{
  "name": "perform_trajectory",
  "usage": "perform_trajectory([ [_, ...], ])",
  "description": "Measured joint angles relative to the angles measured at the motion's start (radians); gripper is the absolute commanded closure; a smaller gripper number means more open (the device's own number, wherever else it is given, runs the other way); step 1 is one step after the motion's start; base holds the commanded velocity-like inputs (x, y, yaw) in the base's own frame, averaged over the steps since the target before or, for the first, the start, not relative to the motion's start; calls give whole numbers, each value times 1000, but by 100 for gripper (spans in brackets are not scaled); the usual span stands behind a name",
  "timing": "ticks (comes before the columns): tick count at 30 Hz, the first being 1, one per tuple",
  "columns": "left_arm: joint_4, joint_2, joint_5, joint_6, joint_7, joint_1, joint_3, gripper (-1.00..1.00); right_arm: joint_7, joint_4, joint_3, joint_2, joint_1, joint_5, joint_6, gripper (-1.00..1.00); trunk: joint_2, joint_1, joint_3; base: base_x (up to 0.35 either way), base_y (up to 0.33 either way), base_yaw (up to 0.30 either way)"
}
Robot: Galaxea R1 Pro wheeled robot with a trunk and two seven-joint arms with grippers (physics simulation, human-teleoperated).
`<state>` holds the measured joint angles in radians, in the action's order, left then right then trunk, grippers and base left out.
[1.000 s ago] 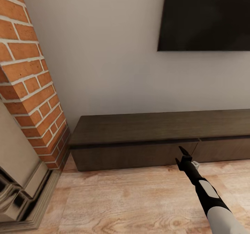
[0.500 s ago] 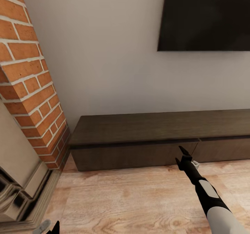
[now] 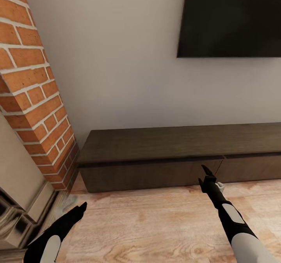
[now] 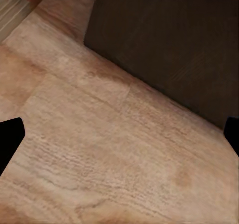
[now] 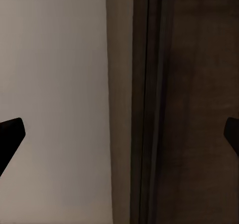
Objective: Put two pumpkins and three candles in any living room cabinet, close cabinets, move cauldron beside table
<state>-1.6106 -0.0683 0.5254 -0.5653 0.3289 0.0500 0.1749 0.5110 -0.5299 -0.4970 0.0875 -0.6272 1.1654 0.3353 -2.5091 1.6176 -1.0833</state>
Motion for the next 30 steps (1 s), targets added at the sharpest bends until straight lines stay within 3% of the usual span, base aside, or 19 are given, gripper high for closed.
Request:
perform_trajectory([
  [1,0,-7,3,-55,16,48,-6,-100,4,1,0,-1,0,0,-4,-100,0,0,0,0,0,0],
  [4,0,-30,6,-136,43,128,-28,-100,28,2,0,-2,0,0,-8,-100,0,0,0,0,0,0],
  [9,0,-62,29,-233,102,250,-88,-100,127,24,2,-6,0,-2,-24,-100,0,0,0,0,0,0],
  [10,0,-68,71,-252,115,282,-119,-100,193,57,3,-7,0,-3,-43,-100,0,0,0,0,0,0],
  [11,0,-69,86,-258,118,294,-128,-100,219,72,4,-8,0,-3,-52,-100,0,0,0,0,0,0],
  [16,0,-70,193,-284,126,343,-153,-100,315,148,9,-7,-1,-4,-87,-100,0,0,0,0,0,0],
  [17,0,-71,234,-295,127,362,-164,-100,332,175,9,-8,-3,-4,-93,-100,0,0,0,0,0,0],
  [24,0,-71,334,-315,129,402,-181,-100,357,244,12,-9,-9,-10,-104,-100,0,0,0,0,0,0],
  [25,0,-70,361,-316,129,406,-183,-100,361,251,13,-9,-10,-15,-106,-100,0,0,0,0,0,0],
  [30,0,-67,421,-319,128,415,-185,-100,366,260,15,-9,-11,-23,-107,-100,0,0,0,0,0,0],
])
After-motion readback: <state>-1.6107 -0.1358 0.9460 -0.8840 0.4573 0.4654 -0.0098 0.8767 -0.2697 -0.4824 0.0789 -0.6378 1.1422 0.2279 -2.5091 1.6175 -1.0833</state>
